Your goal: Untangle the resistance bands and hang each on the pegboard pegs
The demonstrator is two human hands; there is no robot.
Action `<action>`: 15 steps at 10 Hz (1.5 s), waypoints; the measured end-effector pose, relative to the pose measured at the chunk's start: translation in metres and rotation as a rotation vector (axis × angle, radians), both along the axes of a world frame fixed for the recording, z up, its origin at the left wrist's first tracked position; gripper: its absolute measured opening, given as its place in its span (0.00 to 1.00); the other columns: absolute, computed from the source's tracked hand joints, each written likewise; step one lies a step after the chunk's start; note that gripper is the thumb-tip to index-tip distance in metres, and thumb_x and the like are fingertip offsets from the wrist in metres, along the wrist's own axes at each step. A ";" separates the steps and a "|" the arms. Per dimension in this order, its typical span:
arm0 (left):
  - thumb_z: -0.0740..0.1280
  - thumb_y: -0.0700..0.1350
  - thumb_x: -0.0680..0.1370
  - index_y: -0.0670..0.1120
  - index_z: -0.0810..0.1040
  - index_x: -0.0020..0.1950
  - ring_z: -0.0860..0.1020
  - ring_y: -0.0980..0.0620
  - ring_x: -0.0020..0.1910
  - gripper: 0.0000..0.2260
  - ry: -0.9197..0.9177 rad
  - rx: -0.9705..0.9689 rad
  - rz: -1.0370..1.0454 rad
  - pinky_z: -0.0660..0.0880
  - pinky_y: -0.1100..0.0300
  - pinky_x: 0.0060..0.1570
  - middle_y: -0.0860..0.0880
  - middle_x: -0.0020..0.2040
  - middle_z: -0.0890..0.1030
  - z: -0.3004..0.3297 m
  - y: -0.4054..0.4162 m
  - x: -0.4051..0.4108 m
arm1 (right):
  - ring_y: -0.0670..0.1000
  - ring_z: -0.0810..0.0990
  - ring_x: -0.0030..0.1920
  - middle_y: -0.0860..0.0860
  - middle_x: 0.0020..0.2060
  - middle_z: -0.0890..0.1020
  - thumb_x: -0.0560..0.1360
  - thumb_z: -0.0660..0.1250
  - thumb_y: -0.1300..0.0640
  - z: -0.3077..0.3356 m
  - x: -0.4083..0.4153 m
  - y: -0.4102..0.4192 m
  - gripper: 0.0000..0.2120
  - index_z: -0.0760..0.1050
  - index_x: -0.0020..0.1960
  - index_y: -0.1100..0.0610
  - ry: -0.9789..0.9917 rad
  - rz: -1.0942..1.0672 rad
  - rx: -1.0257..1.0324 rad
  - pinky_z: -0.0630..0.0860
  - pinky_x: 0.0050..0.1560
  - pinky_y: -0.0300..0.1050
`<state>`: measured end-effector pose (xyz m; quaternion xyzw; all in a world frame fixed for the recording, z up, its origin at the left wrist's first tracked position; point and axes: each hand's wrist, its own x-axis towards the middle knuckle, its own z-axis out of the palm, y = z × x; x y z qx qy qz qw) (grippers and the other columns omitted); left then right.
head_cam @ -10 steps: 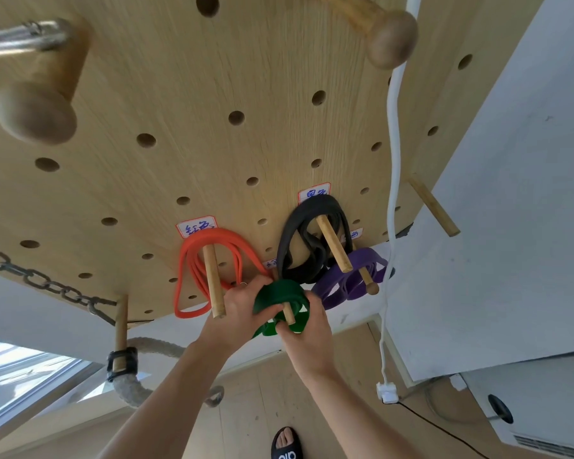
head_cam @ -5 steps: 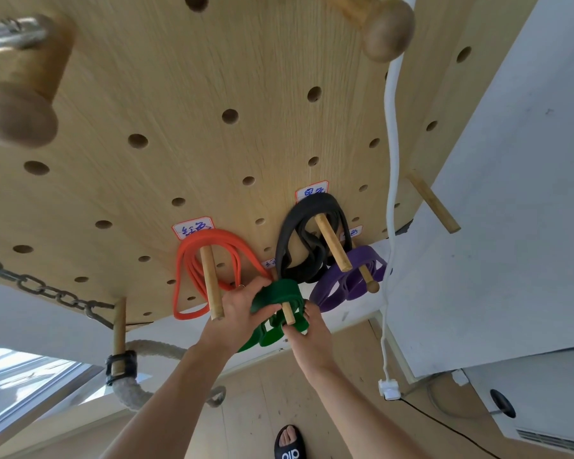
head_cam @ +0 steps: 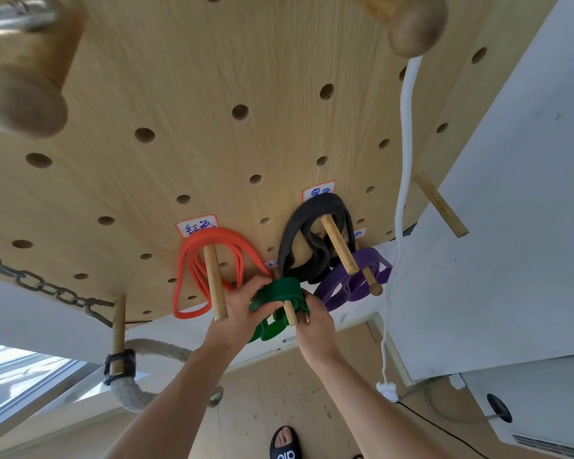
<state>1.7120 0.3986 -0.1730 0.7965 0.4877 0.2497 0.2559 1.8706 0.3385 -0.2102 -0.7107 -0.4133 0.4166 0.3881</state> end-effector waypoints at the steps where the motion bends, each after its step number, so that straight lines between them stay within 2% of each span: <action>1: 0.73 0.53 0.77 0.51 0.77 0.62 0.82 0.55 0.50 0.17 0.008 -0.019 -0.026 0.81 0.57 0.52 0.54 0.51 0.83 0.001 0.002 -0.001 | 0.51 0.79 0.61 0.52 0.59 0.81 0.81 0.62 0.67 0.004 0.002 0.000 0.18 0.75 0.70 0.58 -0.032 0.000 0.017 0.76 0.63 0.44; 2: 0.76 0.50 0.75 0.49 0.78 0.60 0.81 0.55 0.44 0.16 0.010 0.013 -0.023 0.80 0.60 0.46 0.54 0.47 0.82 0.005 0.002 0.000 | 0.52 0.77 0.64 0.53 0.63 0.79 0.81 0.61 0.68 0.009 0.005 -0.002 0.21 0.73 0.72 0.59 -0.108 -0.002 0.046 0.75 0.64 0.45; 3: 0.77 0.50 0.74 0.47 0.79 0.60 0.81 0.54 0.42 0.17 0.025 0.046 -0.014 0.80 0.58 0.44 0.52 0.46 0.84 0.008 0.001 0.000 | 0.53 0.77 0.66 0.52 0.64 0.79 0.81 0.61 0.67 0.011 0.007 -0.004 0.21 0.72 0.73 0.58 -0.151 -0.001 0.082 0.76 0.66 0.47; 4: 0.73 0.55 0.75 0.46 0.79 0.60 0.81 0.53 0.41 0.19 0.067 0.093 -0.008 0.81 0.57 0.43 0.50 0.46 0.84 0.013 -0.002 0.001 | 0.53 0.75 0.70 0.53 0.68 0.78 0.80 0.63 0.68 0.013 0.007 -0.008 0.24 0.70 0.75 0.59 -0.219 -0.021 0.130 0.75 0.69 0.48; 5: 0.73 0.53 0.76 0.46 0.78 0.61 0.82 0.51 0.41 0.17 0.093 0.137 -0.006 0.82 0.54 0.42 0.49 0.46 0.85 0.018 -0.004 0.003 | 0.53 0.74 0.71 0.53 0.68 0.78 0.78 0.64 0.71 0.015 0.006 -0.015 0.26 0.70 0.74 0.60 -0.256 -0.028 0.146 0.68 0.68 0.35; 6: 0.75 0.47 0.76 0.47 0.78 0.62 0.82 0.50 0.39 0.16 0.138 0.174 -0.008 0.82 0.53 0.41 0.49 0.44 0.85 0.020 -0.007 0.004 | 0.52 0.73 0.72 0.52 0.68 0.77 0.77 0.64 0.73 0.018 0.003 -0.024 0.28 0.70 0.75 0.59 -0.261 -0.033 0.176 0.60 0.64 0.19; 7: 0.75 0.48 0.77 0.49 0.77 0.62 0.81 0.51 0.38 0.15 0.156 0.190 -0.022 0.81 0.55 0.40 0.50 0.43 0.84 0.026 -0.009 0.005 | 0.49 0.73 0.72 0.51 0.70 0.76 0.75 0.63 0.76 0.025 0.000 -0.029 0.32 0.69 0.75 0.57 -0.272 -0.001 0.240 0.62 0.66 0.22; 8: 0.75 0.48 0.77 0.48 0.78 0.61 0.82 0.50 0.38 0.15 0.162 0.181 -0.011 0.80 0.57 0.40 0.49 0.43 0.84 0.027 -0.008 0.008 | 0.49 0.69 0.75 0.50 0.73 0.71 0.72 0.63 0.78 0.031 -0.003 -0.030 0.37 0.67 0.77 0.55 -0.262 0.100 0.267 0.68 0.73 0.39; 9: 0.75 0.48 0.77 0.46 0.79 0.62 0.81 0.48 0.39 0.15 0.160 0.145 0.014 0.78 0.57 0.41 0.46 0.43 0.84 0.029 -0.010 0.012 | 0.52 0.67 0.76 0.51 0.75 0.69 0.72 0.64 0.77 0.033 -0.003 -0.029 0.38 0.66 0.78 0.55 -0.287 0.140 0.268 0.72 0.73 0.48; 10: 0.74 0.47 0.78 0.45 0.78 0.62 0.81 0.47 0.37 0.15 0.158 0.111 0.043 0.78 0.54 0.40 0.46 0.41 0.83 0.028 -0.011 0.017 | 0.53 0.66 0.77 0.51 0.76 0.68 0.72 0.64 0.77 0.034 -0.002 -0.026 0.37 0.65 0.78 0.56 -0.295 0.158 0.255 0.71 0.72 0.47; 12: 0.73 0.46 0.79 0.46 0.77 0.62 0.82 0.47 0.40 0.14 0.137 0.084 0.061 0.81 0.49 0.42 0.46 0.43 0.84 0.029 -0.017 0.020 | 0.53 0.67 0.76 0.52 0.76 0.68 0.72 0.66 0.76 0.044 -0.001 -0.027 0.38 0.64 0.79 0.57 -0.322 0.190 0.250 0.73 0.72 0.48; 13: 0.72 0.50 0.79 0.48 0.74 0.63 0.80 0.46 0.40 0.16 0.188 0.085 0.090 0.81 0.48 0.40 0.47 0.44 0.82 0.038 -0.021 0.023 | 0.52 0.66 0.76 0.51 0.76 0.68 0.73 0.67 0.75 0.053 0.000 -0.032 0.38 0.63 0.79 0.56 -0.335 0.198 0.242 0.73 0.71 0.47; 14: 0.71 0.52 0.79 0.51 0.71 0.66 0.82 0.47 0.41 0.19 0.232 0.116 0.080 0.83 0.50 0.40 0.48 0.51 0.83 0.047 -0.035 0.015 | 0.46 0.69 0.73 0.46 0.74 0.68 0.74 0.67 0.74 0.065 0.010 -0.047 0.38 0.62 0.79 0.51 -0.332 0.185 0.240 0.69 0.65 0.28; 15: 0.72 0.50 0.78 0.51 0.70 0.69 0.84 0.50 0.46 0.21 0.138 0.128 0.044 0.84 0.51 0.45 0.50 0.58 0.83 0.056 -0.079 -0.006 | 0.40 0.72 0.68 0.42 0.70 0.72 0.78 0.66 0.69 0.089 0.035 -0.075 0.32 0.64 0.77 0.46 -0.257 0.176 0.201 0.71 0.61 0.25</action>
